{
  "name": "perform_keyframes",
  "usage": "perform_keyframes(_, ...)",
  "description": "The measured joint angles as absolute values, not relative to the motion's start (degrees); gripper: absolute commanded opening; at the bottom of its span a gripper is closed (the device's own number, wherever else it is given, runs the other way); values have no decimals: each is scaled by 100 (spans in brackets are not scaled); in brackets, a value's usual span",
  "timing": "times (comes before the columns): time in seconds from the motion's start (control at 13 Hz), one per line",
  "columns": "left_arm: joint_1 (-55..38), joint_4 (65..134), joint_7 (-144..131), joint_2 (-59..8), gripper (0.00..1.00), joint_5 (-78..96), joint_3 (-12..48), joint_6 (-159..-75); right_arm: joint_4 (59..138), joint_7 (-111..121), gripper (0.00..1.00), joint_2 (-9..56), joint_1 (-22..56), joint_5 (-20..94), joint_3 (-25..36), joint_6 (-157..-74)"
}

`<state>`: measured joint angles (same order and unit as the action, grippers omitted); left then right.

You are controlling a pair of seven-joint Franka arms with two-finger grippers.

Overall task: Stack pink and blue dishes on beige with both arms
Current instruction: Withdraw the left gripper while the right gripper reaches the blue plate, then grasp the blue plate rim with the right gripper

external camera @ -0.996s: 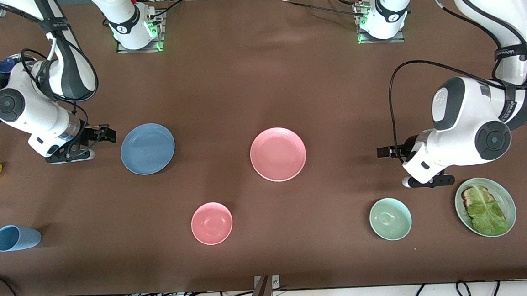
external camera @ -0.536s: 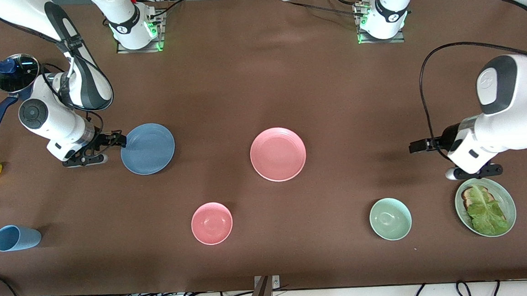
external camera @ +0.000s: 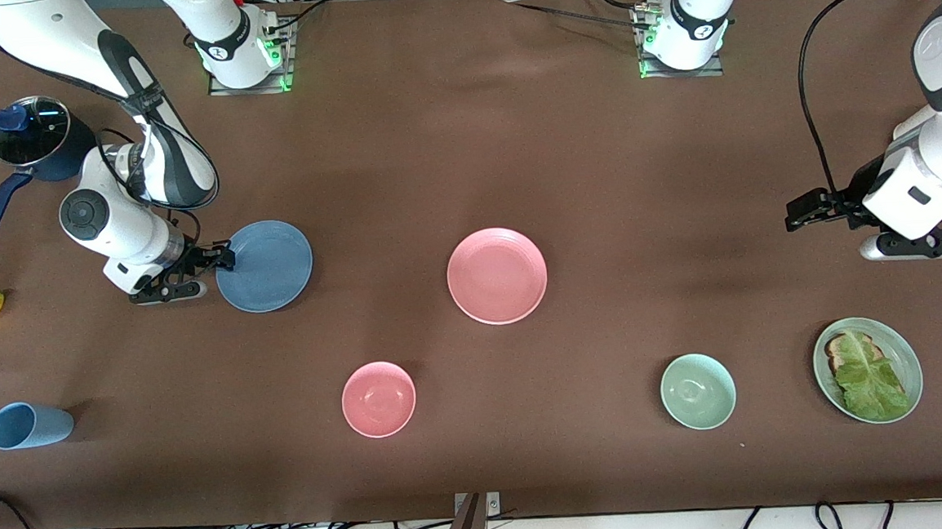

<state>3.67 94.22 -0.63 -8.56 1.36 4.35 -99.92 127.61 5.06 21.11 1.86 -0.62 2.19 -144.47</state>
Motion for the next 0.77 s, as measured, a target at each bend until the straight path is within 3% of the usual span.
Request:
perform_keyframes(0.23, 365, 9513, 9, -520, 100, 85, 334, -9767, 12792, 506, 47, 2133, 187, -62, 213, -14448)
perform_keyframes(0.61, 289, 9586, 247, -277, 100, -245, 282, -9487, 12825, 500, 3, 2155, 187, -60, 178, -14465)
perform_keyframes(0.77, 243, 9587, 247, -246, 100, -246, 283, -9487, 12822, 492, 0, 2141, 187, -58, 147, -14465)
